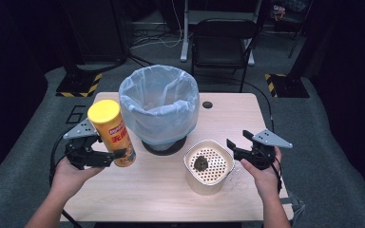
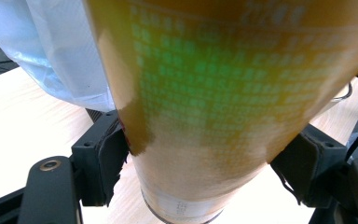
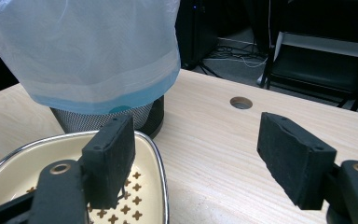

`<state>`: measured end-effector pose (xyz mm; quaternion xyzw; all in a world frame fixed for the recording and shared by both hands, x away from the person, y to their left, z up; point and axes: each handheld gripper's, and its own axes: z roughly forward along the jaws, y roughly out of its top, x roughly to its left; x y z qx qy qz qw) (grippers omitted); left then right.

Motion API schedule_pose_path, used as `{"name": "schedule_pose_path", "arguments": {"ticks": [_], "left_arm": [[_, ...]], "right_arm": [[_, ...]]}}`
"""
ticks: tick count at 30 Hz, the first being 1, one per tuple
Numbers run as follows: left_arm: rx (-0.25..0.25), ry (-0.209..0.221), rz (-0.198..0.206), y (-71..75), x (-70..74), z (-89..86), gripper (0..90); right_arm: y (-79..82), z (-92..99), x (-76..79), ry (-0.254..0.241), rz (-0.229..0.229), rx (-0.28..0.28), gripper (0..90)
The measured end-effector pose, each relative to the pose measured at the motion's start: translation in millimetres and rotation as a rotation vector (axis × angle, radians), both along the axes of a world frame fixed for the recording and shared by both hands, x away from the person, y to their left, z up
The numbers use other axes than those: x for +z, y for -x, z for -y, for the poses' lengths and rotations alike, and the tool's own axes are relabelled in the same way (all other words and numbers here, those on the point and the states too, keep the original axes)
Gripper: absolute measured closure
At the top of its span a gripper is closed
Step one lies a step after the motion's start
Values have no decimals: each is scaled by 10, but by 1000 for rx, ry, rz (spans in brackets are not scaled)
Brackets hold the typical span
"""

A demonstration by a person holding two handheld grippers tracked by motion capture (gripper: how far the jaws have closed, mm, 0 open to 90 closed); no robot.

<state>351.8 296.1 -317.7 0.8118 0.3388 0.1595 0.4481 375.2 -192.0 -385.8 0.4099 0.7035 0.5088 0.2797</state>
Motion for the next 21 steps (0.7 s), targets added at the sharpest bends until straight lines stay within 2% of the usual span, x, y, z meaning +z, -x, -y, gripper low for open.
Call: {"name": "schedule_pose_path", "arguments": {"ticks": [5, 12, 16, 21], "left_arm": [[1, 1, 1, -15, 131, -9, 241], [13, 6, 17, -50, 421, -11, 241], [19, 15, 22, -115, 585, -29, 241], [28, 20, 26, -191, 721, -22, 241]], "right_arm": [[4, 9, 1, -3, -4, -5, 273], [4, 16, -5, -3, -5, -8, 273], [8, 21, 0, -4, -7, -8, 273], [11, 30, 5, -4, 0, -8, 273]]}}
